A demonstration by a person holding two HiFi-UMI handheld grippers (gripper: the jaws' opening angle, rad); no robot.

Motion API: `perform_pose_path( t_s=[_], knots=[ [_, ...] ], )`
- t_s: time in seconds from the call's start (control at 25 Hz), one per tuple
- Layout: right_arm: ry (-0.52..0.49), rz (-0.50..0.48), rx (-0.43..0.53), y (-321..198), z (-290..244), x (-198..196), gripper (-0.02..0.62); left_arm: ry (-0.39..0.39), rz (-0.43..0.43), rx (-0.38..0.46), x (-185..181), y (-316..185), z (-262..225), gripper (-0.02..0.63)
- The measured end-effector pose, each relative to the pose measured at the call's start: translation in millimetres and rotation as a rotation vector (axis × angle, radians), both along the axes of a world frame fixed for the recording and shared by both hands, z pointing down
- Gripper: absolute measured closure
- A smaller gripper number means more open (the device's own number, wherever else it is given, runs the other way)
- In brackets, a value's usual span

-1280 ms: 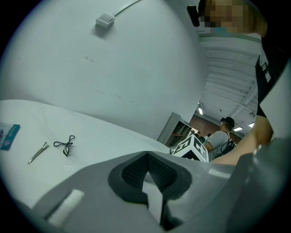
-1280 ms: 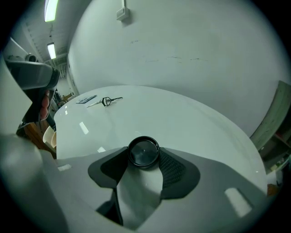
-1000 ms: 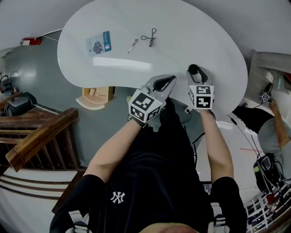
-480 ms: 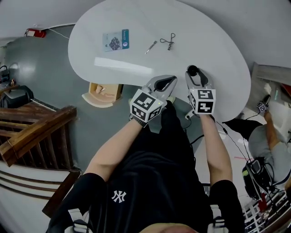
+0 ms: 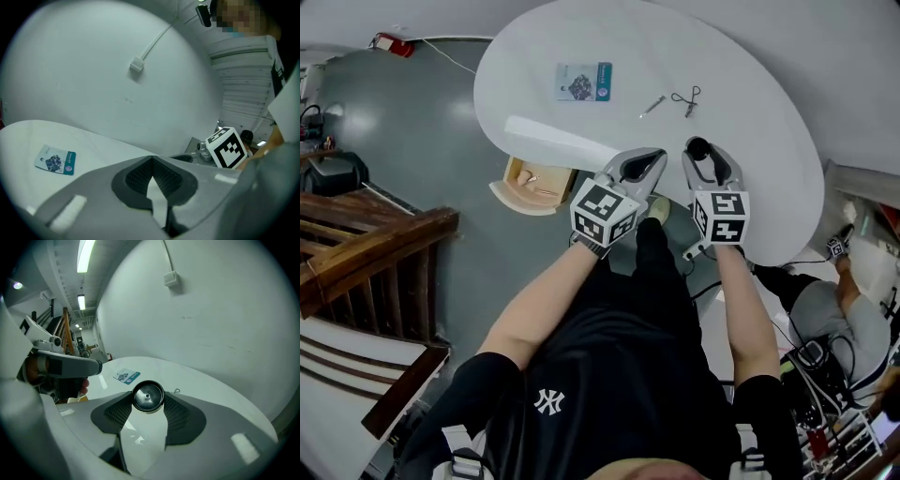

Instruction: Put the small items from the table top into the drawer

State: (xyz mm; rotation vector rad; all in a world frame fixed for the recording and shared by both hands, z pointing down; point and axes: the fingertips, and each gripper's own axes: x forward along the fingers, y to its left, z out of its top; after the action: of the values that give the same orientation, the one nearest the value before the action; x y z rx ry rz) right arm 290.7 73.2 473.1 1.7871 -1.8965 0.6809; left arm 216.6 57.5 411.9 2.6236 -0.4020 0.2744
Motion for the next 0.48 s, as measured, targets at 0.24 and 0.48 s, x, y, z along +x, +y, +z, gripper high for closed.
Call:
perform_pose_path(
  t_s=[0.24, 0.48],
  knots=[
    [0.001, -0.114, 0.023, -32.8, -15.4, -68.5, 0.359, 0.001, -0.118, 0.014, -62.9, -31.2, -10.7, 0.606],
    [-0.014, -0.251, 0.038, -59.1, -20.1, -153.7, 0.359, -0.007, -0.237, 0.022, -136.7, -55.8, -10.8, 0.606]
  ],
)
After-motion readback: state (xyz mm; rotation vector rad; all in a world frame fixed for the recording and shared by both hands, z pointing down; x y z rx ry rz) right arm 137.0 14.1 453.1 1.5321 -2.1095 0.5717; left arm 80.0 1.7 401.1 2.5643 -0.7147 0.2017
